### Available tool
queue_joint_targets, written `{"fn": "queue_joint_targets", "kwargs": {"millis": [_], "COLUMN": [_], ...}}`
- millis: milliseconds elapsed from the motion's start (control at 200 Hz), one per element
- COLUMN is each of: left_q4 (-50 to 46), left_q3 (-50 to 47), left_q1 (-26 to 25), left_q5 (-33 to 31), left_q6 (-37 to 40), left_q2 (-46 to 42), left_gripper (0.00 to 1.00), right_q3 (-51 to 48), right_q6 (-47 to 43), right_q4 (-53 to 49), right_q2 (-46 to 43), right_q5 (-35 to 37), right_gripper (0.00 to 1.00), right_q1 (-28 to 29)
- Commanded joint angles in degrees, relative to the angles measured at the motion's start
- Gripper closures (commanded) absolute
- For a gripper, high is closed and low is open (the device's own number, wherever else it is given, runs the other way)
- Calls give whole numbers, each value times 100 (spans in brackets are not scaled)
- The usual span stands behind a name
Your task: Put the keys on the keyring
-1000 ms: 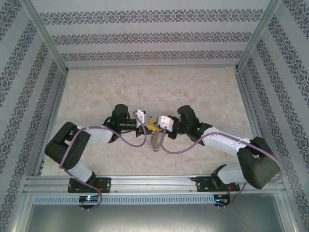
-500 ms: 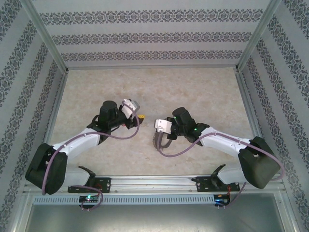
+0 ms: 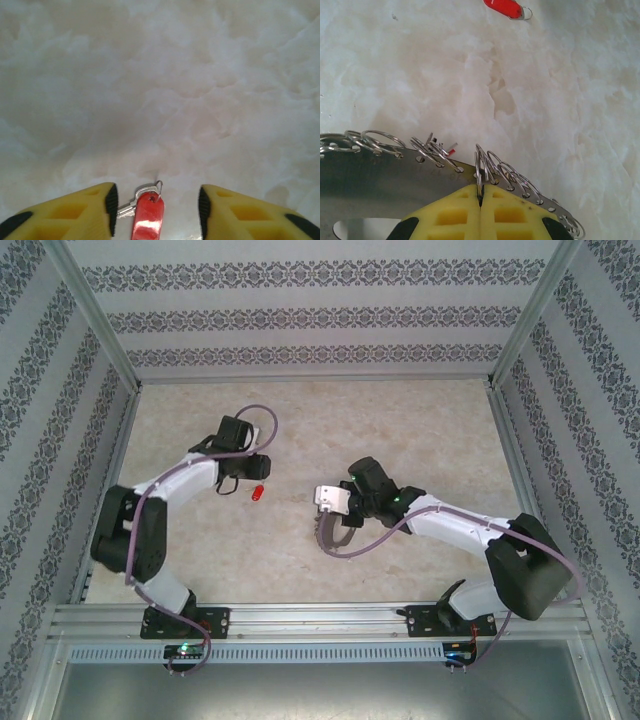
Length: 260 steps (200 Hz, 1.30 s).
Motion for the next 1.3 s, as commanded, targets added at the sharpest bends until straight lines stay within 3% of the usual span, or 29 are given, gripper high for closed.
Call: {"fn": "queue_joint_targets", "kwargs": {"millis": [0,260,525,774,1044,1184,1294], "left_q4": [-1139,-1754,-1678,-1752,-1811,-1820,-1683], "left_q3": [285,768,1011,1211,1218,1203,1064], "left_q1": [0,-13,-44,-99,-152,-192,-260], "left_q5": [57,-159,206,211,55,58,610], "left_q6": [-444,-139,37,170,335,459,858], "left_q2": [262,770,1119,1473,1460,1302,990], "left_gripper": [56,54,55,70,97,100,100], "right_q3": [180,177,82,57,66,58,49], "right_q6": [225,255,246,218,215,209,191], "right_q4": [91,98,193,180,191,174,174], "right_q2": [-17,-16,-88,-132,-117,-104,-111], "right_q5": [-379,-590,-643,-622,-661,-677,-728], "right_gripper": [100,100,100,100,100,100,100], "right_q1": [-144,-257,-257,-260,-258,-258,-258]}}
